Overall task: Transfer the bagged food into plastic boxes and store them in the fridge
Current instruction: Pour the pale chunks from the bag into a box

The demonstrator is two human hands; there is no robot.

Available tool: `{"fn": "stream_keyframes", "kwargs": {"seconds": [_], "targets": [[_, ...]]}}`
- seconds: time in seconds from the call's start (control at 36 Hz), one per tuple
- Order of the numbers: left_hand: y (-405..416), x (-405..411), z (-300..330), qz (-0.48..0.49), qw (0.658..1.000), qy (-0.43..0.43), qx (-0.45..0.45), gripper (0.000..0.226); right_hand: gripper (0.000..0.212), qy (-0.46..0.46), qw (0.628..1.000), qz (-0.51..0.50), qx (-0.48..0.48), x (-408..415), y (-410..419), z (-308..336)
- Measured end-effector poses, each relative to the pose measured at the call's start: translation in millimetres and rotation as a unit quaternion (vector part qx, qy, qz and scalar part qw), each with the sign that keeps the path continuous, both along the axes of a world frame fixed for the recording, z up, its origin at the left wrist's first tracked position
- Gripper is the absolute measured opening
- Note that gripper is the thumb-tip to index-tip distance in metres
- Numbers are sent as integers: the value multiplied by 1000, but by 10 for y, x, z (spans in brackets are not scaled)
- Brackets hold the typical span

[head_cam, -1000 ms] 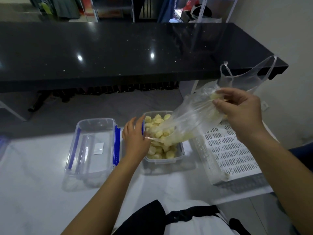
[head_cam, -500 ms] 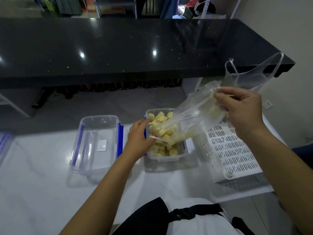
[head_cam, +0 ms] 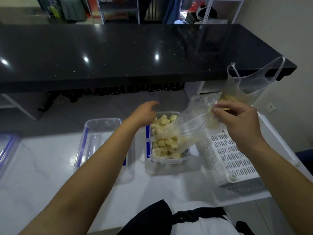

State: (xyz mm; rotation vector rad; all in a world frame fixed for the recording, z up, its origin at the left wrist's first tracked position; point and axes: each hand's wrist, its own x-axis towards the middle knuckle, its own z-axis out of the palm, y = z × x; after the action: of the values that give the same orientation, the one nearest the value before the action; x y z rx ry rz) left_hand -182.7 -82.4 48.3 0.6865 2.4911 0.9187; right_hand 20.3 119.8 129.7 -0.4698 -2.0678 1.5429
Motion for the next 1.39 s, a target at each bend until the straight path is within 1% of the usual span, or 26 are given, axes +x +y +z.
{"fn": "stream_keyframes", "kwargs": {"seconds": [0.06,0.11,0.25,0.39,0.5,0.58,0.67,0.69,0.75,0.78,0.81,0.83,0.86,0.89,0.92,0.94,0.97,1.03,1.08,1.11,1.14,1.19,1.28,1.33,1.39], "targets": [[110,-67,8,-38,998,-21,-43,54,18,-7,1000,-1,10,24,0,-27],[175,-96,-12,-58,995,-24,-83,54,19,-8,1000,-4,17,41,6,-44],[85,-4,-29,-64,990,14,-127,46,23,6,1000,-4,15,41,18,-6],[-194,282,13,-59,977,27,-205,54,20,-10,999,18,38,-9,-13,18],[-381,580,54,-54,967,24,-249,56,18,-21,996,55,69,-57,-73,51],[-492,840,76,-58,959,24,-277,47,19,-28,991,79,101,-86,-121,79],[-608,1042,86,-85,948,20,-306,34,20,-30,984,120,130,-74,-171,127],[-656,1079,98,-96,946,10,-309,34,19,-33,980,137,139,-55,-188,142],[-750,1103,166,-122,945,-13,-304,43,16,-44,971,165,170,-3,-229,168],[-786,1097,218,-133,948,-17,-288,47,15,-49,965,175,187,31,-252,180],[-808,1094,272,-135,958,-14,-252,51,14,-51,961,185,201,68,-280,190],[-812,1095,329,-124,974,-11,-188,56,14,-51,956,194,212,106,-309,199],[-800,1106,394,-101,990,-20,-100,63,13,-49,952,203,222,142,-341,209],[-766,1125,465,-72,996,-47,2,71,13,-46,948,210,234,176,-370,218],[-720,1143,525,-46,990,-89,98,75,13,-44,944,215,248,207,-398,225],[-666,1159,564,-30,976,-130,171,75,12,-43,939,219,262,231,-425,227],[-604,1172,590,-21,963,-157,216,74,11,-42,935,223,273,253,-451,226],[-472,1195,627,-19,952,-173,252,64,10,-43,932,228,280,289,-493,220],[-356,1213,654,-10,941,-179,288,36,10,-44,931,234,278,318,-510,211],[-318,1214,661,-4,931,-182,315,21,11,-47,931,236,273,331,-504,208],[-298,1212,668,2,921,-183,343,11,13,-50,934,238,262,345,-486,209],[-305,1197,682,13,905,-178,385,6,23,-54,943,231,233,374,-419,215],[-365,1170,703,9,886,-193,422,5,45,-69,958,191,200,425,-221,187],[-403,1159,702,6,882,-200,426,5,65,-130,958,191,168,455,-58,132],[-427,1160,703,1,886,-199,420,7,74,-186,954,206,113,478,73,44]]}}
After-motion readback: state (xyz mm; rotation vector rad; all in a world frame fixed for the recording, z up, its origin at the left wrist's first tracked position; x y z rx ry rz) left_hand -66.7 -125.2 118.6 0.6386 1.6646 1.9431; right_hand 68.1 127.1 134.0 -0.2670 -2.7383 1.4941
